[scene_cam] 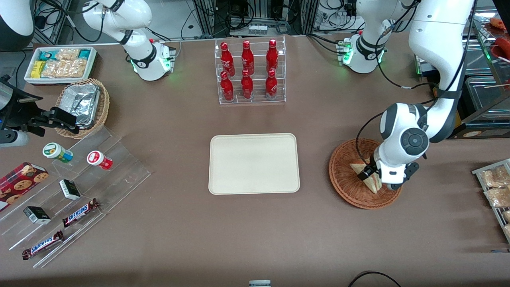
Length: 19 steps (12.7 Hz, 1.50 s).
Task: Place sandwich from basket to tray
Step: 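Lift the sandwich with the left gripper and carry it toward the white tray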
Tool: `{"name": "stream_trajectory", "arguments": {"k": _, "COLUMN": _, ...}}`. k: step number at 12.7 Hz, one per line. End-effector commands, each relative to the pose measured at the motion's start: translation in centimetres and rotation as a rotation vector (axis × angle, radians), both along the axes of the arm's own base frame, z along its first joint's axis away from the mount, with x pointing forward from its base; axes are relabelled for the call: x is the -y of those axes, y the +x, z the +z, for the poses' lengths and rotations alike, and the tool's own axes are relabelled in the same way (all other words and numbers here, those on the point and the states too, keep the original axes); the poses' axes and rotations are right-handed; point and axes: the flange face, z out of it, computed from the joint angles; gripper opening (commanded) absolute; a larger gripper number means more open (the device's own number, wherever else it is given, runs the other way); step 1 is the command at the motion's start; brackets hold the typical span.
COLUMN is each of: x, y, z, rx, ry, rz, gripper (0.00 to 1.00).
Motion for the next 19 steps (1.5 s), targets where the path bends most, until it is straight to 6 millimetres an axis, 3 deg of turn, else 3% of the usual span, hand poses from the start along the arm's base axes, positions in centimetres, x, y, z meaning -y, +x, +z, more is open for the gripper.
{"name": "stream_trajectory", "arguments": {"k": 1, "x": 0.1, "y": -0.5, "z": 1.2, "rx": 0.02, "ry": 0.004, "rz": 0.015, "gripper": 0.27}}
{"name": "stream_trajectory", "arguments": {"k": 2, "x": 0.1, "y": -0.4, "z": 1.5, "rx": 0.022, "ry": 0.004, "rz": 0.012, "gripper": 0.03}}
{"name": "stream_trajectory", "arguments": {"k": 4, "x": 0.2, "y": 0.4, "z": 3.0, "rx": 0.01, "ry": 0.01, "rz": -0.005, "gripper": 0.0}}
{"name": "stream_trajectory", "arguments": {"k": 8, "x": 2.2, "y": 2.3, "z": 9.0, "rx": -0.024, "ry": 0.021, "rz": -0.034, "gripper": 0.0}}
{"name": "stream_trajectory", "arguments": {"k": 10, "x": 5.2, "y": 2.4, "z": 11.3, "rx": -0.035, "ry": 0.013, "rz": -0.079, "gripper": 0.0}}
{"name": "stream_trajectory", "arguments": {"k": 13, "x": 11.8, "y": 1.9, "z": 13.7, "rx": 0.009, "ry": -0.036, "rz": -0.183, "gripper": 0.0}}
{"name": "stream_trajectory", "arguments": {"k": 16, "x": 19.2, "y": 1.0, "z": 12.4, "rx": 0.015, "ry": -0.056, "rz": -0.316, "gripper": 0.0}}
{"name": "stream_trajectory", "arguments": {"k": 19, "x": 24.4, "y": -1.0, "z": 9.4, "rx": -0.008, "ry": -0.04, "rz": -0.455, "gripper": 0.0}}
